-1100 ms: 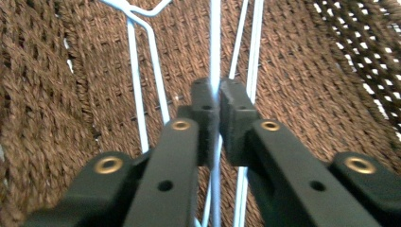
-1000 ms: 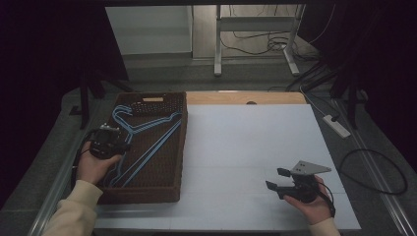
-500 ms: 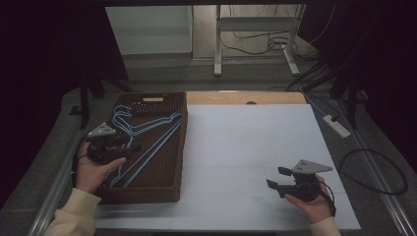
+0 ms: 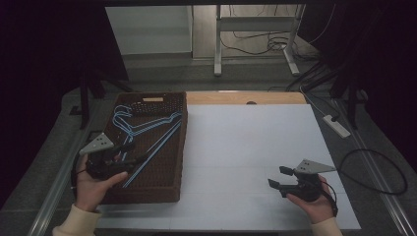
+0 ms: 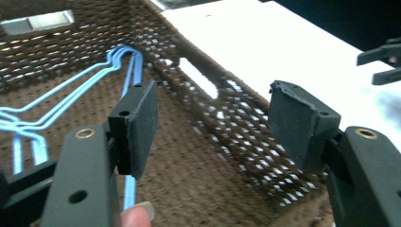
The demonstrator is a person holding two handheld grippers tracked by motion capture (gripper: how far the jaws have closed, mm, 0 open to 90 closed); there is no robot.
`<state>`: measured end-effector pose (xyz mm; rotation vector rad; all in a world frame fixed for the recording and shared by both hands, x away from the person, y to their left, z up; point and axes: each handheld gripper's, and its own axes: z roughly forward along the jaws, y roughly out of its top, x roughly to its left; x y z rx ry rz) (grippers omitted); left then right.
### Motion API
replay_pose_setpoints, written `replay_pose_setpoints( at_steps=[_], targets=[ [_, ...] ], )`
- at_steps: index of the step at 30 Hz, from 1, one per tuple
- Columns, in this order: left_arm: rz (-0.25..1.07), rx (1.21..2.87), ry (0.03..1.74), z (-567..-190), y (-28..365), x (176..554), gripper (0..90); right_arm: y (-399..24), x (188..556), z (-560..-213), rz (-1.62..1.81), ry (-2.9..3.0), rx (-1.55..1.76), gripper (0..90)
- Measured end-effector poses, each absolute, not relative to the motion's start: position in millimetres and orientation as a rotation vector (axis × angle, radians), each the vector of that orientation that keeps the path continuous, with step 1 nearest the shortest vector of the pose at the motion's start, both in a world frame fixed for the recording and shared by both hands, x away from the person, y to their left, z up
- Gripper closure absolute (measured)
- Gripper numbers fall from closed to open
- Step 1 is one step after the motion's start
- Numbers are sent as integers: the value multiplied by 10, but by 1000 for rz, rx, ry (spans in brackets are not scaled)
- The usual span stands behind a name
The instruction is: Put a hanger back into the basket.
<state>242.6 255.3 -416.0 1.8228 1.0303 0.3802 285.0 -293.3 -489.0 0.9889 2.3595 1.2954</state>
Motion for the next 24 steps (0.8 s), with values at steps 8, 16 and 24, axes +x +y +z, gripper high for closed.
replay_pose_setpoints(
  at_steps=[8,16,24],
  targets=[
    [393,1848,971,-4286,2247,2285,319,-2985,2847,-4874,1317,2339,1007,315],
    [439,1878,908,-4501,2079,2150,306,-3077,2855,-4864,1341,2311,1041,315],
    [425,1866,925,-4533,2119,2138,301,-3092,2861,-4868,1324,2319,1037,315]
  ],
)
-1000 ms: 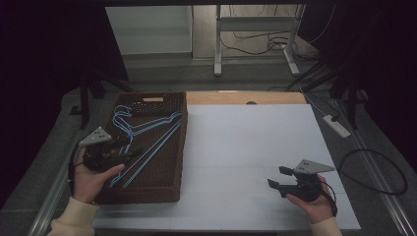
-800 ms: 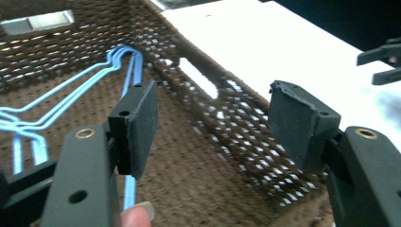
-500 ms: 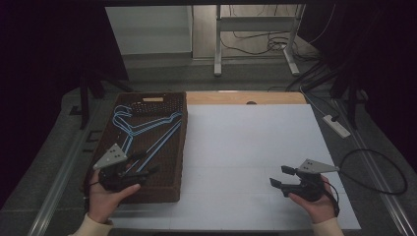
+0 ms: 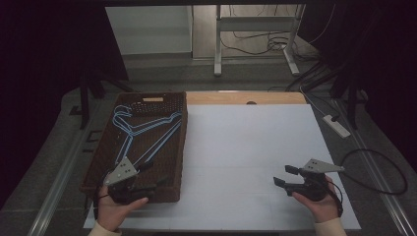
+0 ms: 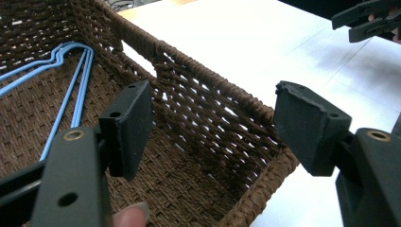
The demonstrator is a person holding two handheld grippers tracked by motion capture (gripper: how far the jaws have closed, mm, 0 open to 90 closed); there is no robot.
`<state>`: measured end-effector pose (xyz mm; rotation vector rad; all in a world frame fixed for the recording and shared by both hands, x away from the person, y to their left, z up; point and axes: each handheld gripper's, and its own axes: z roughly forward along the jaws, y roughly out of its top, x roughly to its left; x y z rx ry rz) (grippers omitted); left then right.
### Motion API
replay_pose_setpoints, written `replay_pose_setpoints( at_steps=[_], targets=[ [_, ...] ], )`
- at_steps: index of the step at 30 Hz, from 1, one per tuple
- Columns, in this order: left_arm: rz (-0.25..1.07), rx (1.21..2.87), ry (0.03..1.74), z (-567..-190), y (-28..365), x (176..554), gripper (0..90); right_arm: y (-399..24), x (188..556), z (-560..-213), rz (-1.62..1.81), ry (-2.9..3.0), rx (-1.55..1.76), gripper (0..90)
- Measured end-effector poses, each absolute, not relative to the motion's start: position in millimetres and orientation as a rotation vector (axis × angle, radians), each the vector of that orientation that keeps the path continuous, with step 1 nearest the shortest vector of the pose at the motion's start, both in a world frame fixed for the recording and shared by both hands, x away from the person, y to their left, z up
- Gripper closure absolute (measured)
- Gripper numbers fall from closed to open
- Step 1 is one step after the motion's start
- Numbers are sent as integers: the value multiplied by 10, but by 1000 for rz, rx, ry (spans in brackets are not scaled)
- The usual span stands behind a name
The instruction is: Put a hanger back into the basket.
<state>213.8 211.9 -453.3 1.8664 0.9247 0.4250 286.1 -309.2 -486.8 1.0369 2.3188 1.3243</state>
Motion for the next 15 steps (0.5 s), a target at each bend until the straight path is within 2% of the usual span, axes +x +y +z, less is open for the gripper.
replay_pose_setpoints(
  at_steps=[15],
  targets=[
    [411,1864,924,-4537,2125,2139,297,-3099,2866,-4874,1324,2313,1029,314]
  ],
)
